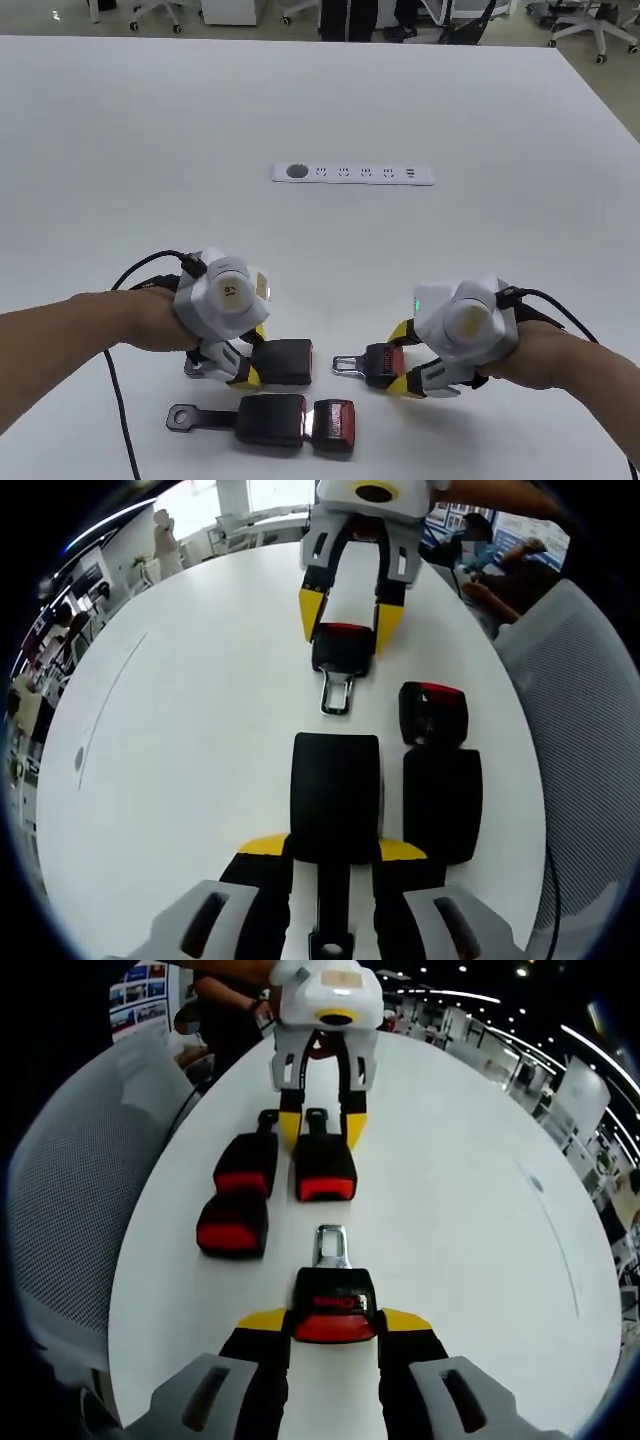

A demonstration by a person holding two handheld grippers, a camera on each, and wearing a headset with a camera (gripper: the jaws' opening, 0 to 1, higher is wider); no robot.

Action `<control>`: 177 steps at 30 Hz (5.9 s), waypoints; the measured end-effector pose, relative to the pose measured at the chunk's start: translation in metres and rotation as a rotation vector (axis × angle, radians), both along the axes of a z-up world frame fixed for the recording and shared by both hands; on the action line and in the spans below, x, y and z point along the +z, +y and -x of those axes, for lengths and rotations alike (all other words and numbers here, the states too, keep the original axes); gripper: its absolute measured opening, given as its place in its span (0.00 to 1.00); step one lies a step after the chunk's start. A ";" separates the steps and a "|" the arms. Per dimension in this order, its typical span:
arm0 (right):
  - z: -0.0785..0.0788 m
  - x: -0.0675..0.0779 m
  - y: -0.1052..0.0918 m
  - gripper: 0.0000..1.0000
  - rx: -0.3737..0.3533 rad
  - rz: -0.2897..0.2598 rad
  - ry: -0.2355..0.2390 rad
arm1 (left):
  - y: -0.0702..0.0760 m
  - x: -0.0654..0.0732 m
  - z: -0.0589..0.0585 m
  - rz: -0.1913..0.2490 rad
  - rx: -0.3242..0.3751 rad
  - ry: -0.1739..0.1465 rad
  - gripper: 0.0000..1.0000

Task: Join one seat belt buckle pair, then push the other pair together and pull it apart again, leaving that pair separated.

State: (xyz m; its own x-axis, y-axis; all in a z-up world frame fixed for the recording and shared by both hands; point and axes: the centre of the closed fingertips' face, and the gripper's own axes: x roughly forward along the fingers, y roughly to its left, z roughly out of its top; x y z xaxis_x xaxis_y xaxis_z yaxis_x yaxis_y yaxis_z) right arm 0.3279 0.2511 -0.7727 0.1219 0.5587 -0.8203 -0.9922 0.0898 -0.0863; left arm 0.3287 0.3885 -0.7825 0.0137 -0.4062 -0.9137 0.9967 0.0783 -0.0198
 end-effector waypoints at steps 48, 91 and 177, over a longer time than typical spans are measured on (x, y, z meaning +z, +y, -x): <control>-0.002 -0.006 0.039 0.30 0.059 -0.016 0.000 | 0.000 0.002 0.001 -0.013 -0.003 -0.003 0.31; -0.003 -0.005 0.050 0.28 0.036 0.007 0.008 | 0.000 0.001 0.001 -0.012 -0.012 -0.010 0.31; 0.003 -0.007 0.009 0.30 0.033 0.115 0.001 | -0.002 -0.002 0.001 -0.150 -0.033 -0.013 0.31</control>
State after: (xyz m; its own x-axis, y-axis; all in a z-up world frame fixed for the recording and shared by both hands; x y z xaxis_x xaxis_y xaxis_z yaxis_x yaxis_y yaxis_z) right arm 0.3247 0.2603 -0.7797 0.1044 0.4649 -0.8792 -0.9945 0.0469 -0.0932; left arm 0.3275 0.3868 -0.7848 0.0152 -0.2656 -0.9640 0.9989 0.0470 0.0028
